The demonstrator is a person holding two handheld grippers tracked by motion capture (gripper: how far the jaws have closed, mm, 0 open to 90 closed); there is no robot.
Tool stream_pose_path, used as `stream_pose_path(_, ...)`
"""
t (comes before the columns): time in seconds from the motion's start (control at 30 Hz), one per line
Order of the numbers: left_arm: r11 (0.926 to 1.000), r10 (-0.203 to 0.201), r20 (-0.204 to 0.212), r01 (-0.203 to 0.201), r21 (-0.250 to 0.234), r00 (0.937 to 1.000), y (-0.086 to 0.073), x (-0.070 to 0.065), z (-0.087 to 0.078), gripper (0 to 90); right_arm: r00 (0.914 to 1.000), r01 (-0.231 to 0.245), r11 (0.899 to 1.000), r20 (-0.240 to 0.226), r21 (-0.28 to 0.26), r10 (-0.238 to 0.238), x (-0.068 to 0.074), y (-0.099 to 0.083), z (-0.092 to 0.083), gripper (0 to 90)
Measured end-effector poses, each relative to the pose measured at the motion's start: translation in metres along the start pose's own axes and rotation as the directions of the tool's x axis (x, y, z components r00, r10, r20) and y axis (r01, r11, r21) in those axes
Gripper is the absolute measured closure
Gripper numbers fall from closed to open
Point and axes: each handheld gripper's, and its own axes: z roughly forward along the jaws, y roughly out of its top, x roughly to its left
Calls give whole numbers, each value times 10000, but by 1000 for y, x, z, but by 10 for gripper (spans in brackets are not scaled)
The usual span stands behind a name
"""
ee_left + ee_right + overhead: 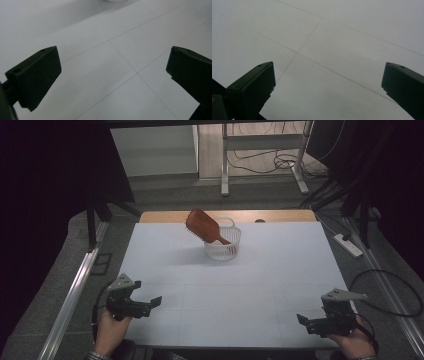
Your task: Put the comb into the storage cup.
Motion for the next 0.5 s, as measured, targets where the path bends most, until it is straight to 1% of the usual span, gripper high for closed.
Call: stream_pose_path(0.5, 9997, -214, -102, 215, 72, 9997, -13, 1, -8, 0, 10000, 6, 10000, 19, 38, -6, 0, 0, 0, 0)
